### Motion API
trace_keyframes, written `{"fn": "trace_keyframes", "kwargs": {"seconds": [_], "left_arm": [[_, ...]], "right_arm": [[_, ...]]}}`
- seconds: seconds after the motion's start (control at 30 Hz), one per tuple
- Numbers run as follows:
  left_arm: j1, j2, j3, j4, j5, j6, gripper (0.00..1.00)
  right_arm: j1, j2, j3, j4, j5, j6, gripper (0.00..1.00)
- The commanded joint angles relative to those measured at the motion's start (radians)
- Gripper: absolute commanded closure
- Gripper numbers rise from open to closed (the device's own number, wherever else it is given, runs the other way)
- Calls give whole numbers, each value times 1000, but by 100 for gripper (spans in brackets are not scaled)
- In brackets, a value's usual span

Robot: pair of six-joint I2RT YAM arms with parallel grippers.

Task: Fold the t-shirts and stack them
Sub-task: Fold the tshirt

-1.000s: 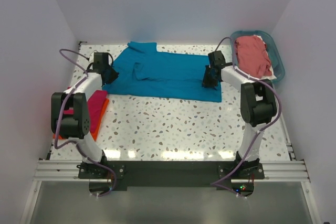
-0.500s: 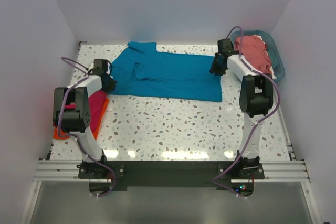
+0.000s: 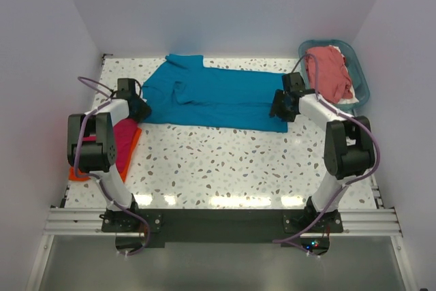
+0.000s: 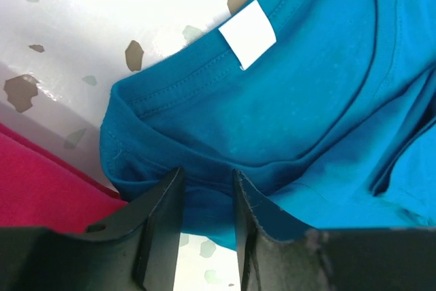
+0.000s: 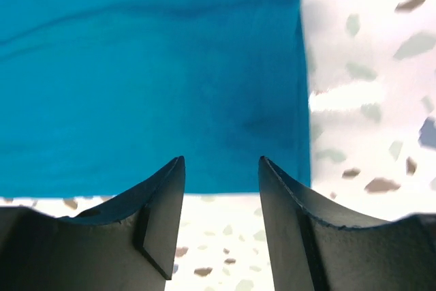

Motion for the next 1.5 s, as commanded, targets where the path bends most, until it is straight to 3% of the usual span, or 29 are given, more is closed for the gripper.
{"fn": "trace_keyframes", "kwargs": {"seconds": [0.0,0.13,0.53,0.7,0.77,0.8,0.87,0.9,1.0,1.13,1.3,1.47], "left_arm": [[8,-20,-2,42,47,34,60],[8,-48,-28,28,10,34,51],[9,-19,-63,16,-38,21,42],[-7,8,-50,18,-42,28,43],[-18,23,-36,7,-56,26,49],[-26,29,-34,7,-59,24,59],[-37,47,-25,8,-58,21,70],[-41,54,-19,5,-58,18,81],[-54,61,-2,-4,-44,9,100],[-57,6,-7,-8,-35,-18,100],[-81,-121,-37,-51,-27,-71,100],[-83,-273,-167,-61,-38,-115,100]], "right_arm": [[32,-132,-91,82,7,17,47],[32,-201,-191,104,45,26,39],[26,-91,-222,161,81,72,38],[10,-44,-206,164,87,74,38],[1,-36,-205,167,81,71,44],[-14,-34,-205,165,76,72,48],[-31,-37,-206,165,59,71,68],[-51,-45,-208,167,52,69,74],[-98,-69,-208,158,13,69,89],[-134,-120,-197,127,2,63,100],[-143,-195,-219,98,9,57,100],[-164,-284,-297,81,10,59,100]]}}
